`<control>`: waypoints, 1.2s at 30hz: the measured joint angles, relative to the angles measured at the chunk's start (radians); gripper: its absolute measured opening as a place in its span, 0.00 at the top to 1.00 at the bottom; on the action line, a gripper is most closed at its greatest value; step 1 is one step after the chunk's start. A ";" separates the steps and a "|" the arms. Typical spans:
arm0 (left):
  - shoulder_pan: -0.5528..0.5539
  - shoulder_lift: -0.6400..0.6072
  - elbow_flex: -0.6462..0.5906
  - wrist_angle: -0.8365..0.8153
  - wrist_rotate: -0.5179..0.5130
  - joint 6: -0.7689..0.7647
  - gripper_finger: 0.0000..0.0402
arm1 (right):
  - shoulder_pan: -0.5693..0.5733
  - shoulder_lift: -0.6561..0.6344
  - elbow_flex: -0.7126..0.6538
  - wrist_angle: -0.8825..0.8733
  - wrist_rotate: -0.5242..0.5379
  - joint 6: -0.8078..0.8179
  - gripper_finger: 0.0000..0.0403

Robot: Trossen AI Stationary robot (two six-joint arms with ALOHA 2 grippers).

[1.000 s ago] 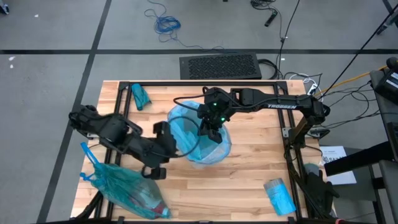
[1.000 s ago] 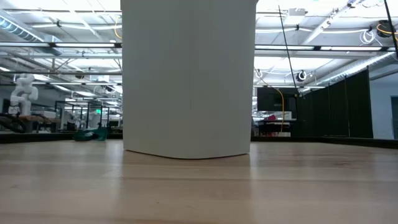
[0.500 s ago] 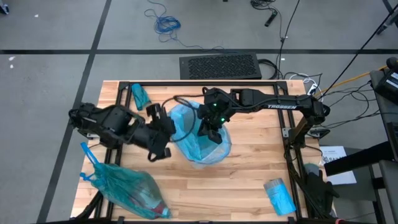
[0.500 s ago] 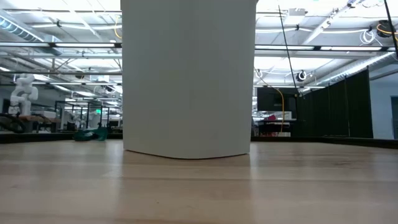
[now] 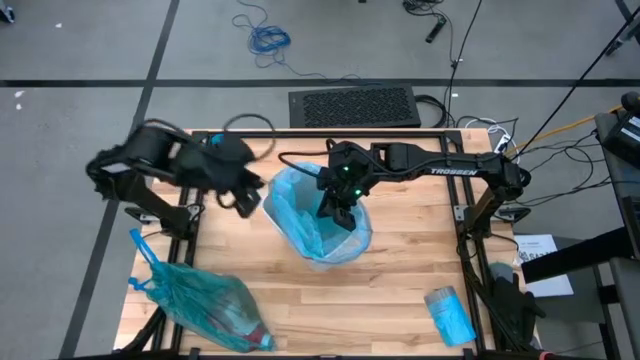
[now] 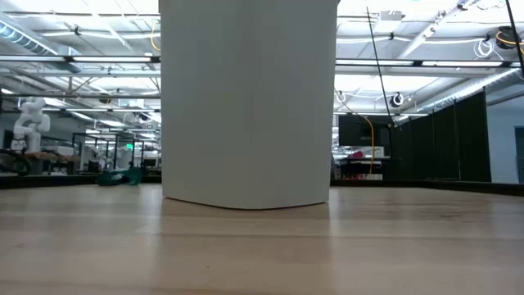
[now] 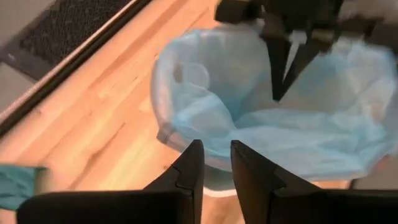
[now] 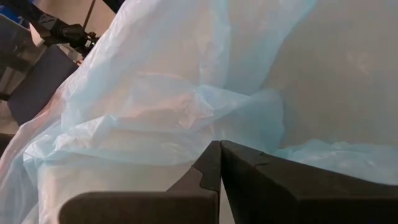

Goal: Place trash/remove bag and relplace
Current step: Insert the new blue trash bag into the white trash bin

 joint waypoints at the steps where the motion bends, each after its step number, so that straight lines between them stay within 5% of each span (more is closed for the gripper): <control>1: 0.006 -0.019 0.000 0.002 0.004 -0.019 0.79 | 0.000 0.000 0.000 0.000 0.000 0.000 1.00; 8: 0.014 -0.116 -0.045 0.098 0.060 -0.111 0.60 | 0.000 0.000 0.000 0.005 0.000 -0.007 1.00; 13: 0.013 -0.177 -0.241 0.207 0.100 -0.182 0.51 | -0.002 0.000 0.000 0.025 0.002 -0.007 1.00; 23: 0.030 -0.398 -0.723 0.558 0.056 -0.314 0.49 | -0.002 0.000 0.000 0.020 0.001 -0.008 1.00; 36: 0.080 -0.406 -0.795 0.759 0.163 -0.303 0.49 | -0.002 -0.001 0.000 0.014 0.000 -0.018 1.00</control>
